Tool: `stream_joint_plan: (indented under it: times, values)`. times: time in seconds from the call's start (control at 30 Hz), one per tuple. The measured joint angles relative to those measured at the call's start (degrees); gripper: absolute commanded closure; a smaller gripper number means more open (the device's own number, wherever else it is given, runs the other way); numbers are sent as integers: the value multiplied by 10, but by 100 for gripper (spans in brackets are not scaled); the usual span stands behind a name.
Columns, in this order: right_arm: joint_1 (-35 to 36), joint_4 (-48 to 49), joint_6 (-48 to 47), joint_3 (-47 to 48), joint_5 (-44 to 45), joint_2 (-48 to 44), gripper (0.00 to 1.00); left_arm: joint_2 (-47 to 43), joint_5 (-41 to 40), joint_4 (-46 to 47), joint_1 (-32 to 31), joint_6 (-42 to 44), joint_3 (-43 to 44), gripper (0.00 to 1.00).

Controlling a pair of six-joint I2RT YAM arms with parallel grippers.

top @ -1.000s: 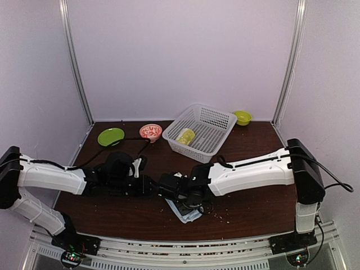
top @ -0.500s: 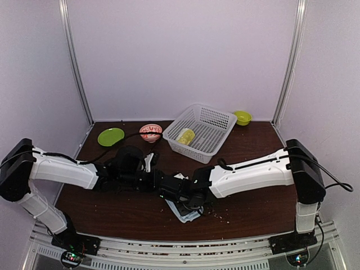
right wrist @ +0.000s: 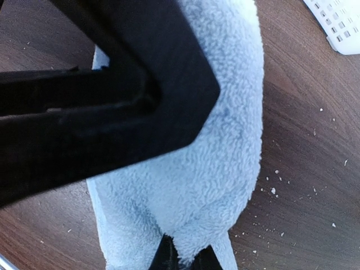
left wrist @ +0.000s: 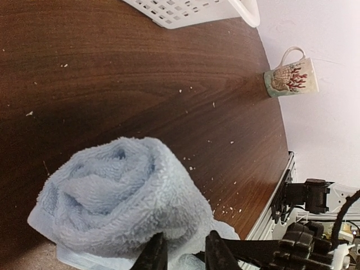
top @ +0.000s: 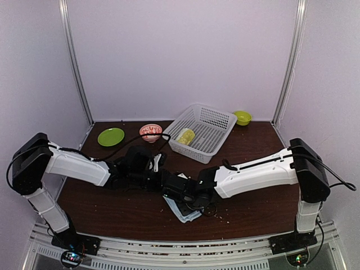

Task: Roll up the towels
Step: Roll the towel at the center of the board.

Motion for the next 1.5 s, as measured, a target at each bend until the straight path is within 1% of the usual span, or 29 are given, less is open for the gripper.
stream_joint_plan:
  times: [0.23, 0.37, 0.43, 0.57, 0.7, 0.8, 0.97, 1.1, 1.17, 1.2, 1.27, 1.33, 1.4, 1.5]
  values:
    - [-3, 21, -22, -14, -17, -6, 76, 17, 19, 44, 5, -19, -10, 81]
    - [-4, 43, -36, -28, -34, -13, 63, 25, 31, 61, 7, -23, -12, 85]
    - [-4, 57, -43, -40, -43, -19, 58, 27, 38, 74, 7, -25, -14, 89]
    - [-5, 75, -53, -54, -59, -27, 48, 37, 51, 111, 9, -34, -25, 100]
    - [-7, 94, -62, -71, -78, -43, 40, 54, 56, 137, 14, -41, -37, 100]
    - [-8, 103, -67, -86, -94, -62, 38, 69, 59, 155, 18, -45, -43, 100]
    - [-17, 108, -68, -103, -117, -99, 39, 87, 61, 184, 21, -53, -52, 100]
    - [-31, 134, -53, -141, -129, -151, 44, 88, 58, 204, 23, -62, -69, 100]
    - [-36, 146, -45, -154, -138, -173, 51, 88, 55, 210, 25, -66, -77, 100]
    - [-38, 152, -41, -156, -143, -177, 58, 88, 53, 211, 26, -68, -81, 100]
    - [-40, 170, -33, -158, -154, -180, 68, 88, 50, 214, 27, -70, -87, 100]
    - [-40, 183, -30, -156, -168, -174, 74, 87, 48, 219, 27, -72, -91, 100]
    - [-40, 191, -21, -150, -182, -153, 77, 87, 45, 223, 27, -73, -97, 100]
    - [-39, 200, -16, -145, -202, -116, 77, 83, 38, 225, 27, -75, -109, 100]
